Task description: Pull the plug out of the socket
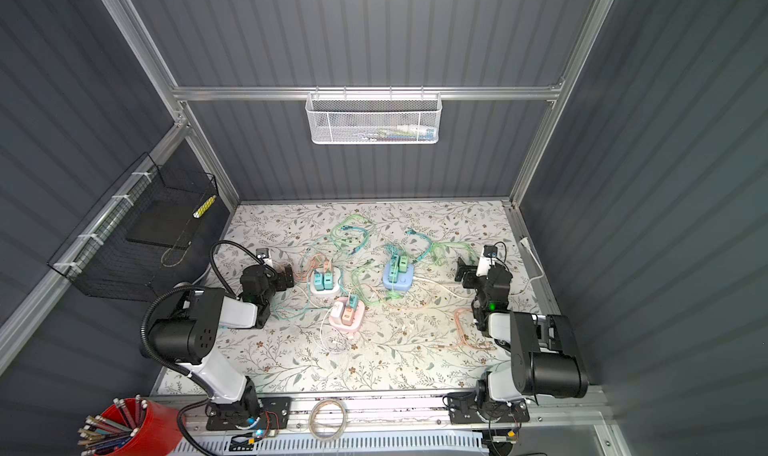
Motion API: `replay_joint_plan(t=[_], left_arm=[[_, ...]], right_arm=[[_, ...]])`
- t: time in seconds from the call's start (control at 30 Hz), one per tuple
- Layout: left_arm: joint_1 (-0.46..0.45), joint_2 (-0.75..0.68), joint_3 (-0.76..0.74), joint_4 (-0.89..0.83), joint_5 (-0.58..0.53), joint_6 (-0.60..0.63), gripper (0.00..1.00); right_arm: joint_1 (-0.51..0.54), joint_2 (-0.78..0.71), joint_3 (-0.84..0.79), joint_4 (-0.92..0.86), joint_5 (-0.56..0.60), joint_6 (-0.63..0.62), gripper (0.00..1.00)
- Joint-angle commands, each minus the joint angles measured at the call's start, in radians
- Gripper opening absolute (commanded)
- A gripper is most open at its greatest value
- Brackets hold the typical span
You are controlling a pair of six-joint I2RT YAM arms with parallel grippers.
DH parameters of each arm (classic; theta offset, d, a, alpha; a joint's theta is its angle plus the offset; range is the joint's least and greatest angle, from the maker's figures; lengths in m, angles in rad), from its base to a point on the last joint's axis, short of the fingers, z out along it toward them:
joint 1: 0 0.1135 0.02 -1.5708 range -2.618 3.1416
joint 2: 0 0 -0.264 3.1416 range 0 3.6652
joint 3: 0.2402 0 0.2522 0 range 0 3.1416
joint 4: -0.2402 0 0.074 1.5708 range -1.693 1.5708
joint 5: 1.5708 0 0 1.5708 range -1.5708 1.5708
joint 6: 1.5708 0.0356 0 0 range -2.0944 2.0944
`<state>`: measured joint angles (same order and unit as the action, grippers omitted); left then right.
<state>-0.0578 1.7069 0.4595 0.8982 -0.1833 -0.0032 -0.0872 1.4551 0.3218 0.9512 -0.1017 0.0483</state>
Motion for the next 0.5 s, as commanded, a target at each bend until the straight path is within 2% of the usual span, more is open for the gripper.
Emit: replay_joint_plan(t=[0.0,0.47], left_arm=[[-0.004,0.012,0.022,-0.002,0.048,0.030,1.00],[-0.003,0.011,0.022,-0.004,0.051,0.028,1.00]], right_arm=[[0.001,0.004,0.008,0.016,0.011,0.003,0.99],[-0.007,0.005,0.011,0.012,-0.002,0.010,0.99]])
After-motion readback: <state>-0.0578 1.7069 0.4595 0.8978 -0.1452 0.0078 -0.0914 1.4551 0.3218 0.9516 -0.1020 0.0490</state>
